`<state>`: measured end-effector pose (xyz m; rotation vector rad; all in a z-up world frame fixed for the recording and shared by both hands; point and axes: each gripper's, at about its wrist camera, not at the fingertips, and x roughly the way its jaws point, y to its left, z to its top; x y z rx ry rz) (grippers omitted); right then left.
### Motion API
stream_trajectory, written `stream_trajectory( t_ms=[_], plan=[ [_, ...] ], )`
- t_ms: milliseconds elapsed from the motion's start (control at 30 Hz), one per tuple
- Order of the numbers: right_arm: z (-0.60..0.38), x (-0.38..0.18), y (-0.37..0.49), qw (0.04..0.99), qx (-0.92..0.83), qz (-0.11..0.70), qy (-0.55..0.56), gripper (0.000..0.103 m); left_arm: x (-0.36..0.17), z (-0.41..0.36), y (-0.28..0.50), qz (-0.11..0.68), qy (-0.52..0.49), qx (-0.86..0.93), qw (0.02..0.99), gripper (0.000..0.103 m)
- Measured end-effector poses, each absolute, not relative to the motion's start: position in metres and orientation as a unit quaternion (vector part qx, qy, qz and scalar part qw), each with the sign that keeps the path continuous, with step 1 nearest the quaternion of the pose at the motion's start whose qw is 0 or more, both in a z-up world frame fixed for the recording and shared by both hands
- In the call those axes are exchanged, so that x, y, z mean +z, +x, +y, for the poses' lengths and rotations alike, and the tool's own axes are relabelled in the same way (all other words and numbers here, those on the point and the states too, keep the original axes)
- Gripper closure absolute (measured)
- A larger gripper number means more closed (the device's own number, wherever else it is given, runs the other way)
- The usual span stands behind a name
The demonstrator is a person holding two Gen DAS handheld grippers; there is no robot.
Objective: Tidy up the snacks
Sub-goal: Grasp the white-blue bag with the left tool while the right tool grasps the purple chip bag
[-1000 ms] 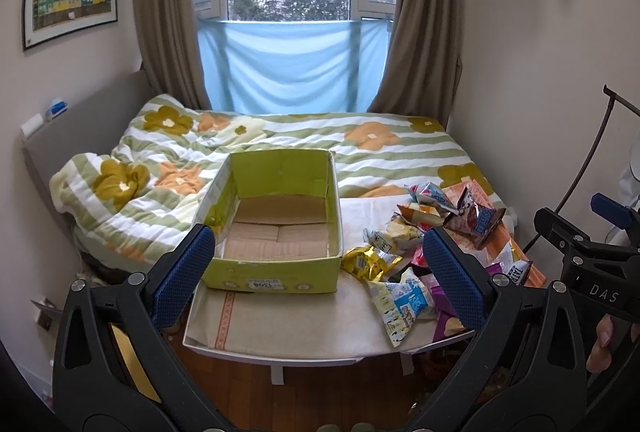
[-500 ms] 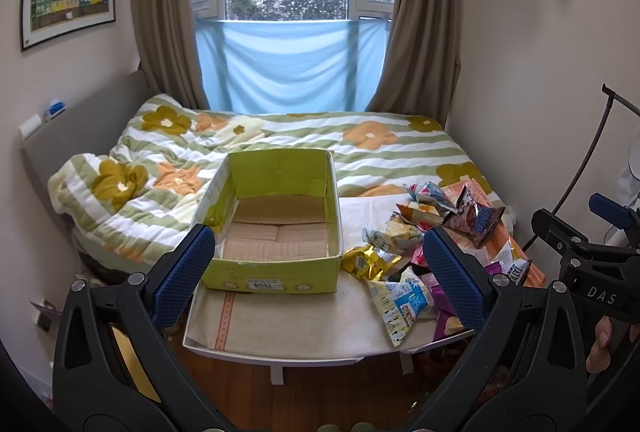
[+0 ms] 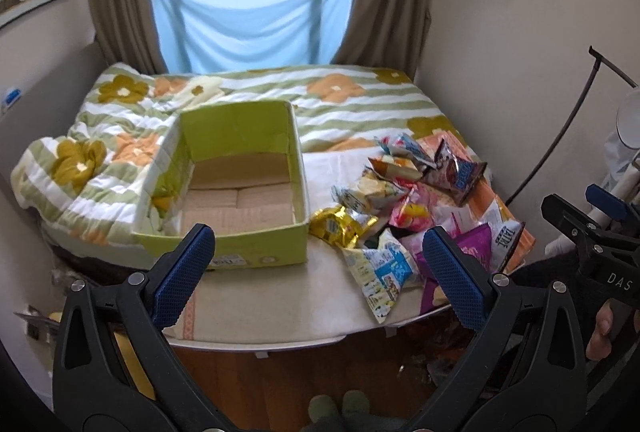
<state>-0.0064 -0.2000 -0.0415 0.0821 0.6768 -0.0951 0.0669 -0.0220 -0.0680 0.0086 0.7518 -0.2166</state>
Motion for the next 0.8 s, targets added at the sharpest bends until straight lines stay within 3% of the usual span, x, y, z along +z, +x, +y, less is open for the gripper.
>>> stream_trajectory(
  t_ms=[500,800],
  plan=[
    [-0.233,-0.187,0.011,0.897,-0.027,0.441,0.032,0.0,-0.231,-0.086,0.132,0.493,-0.026,-0.183,0.85,0.0],
    [-0.231,-0.236,0.037,0.886,0.025,0.463,0.011,0.0,-0.28,-0.107,0.157,0.532,-0.042,-0.185,0.825,0.0]
  ],
)
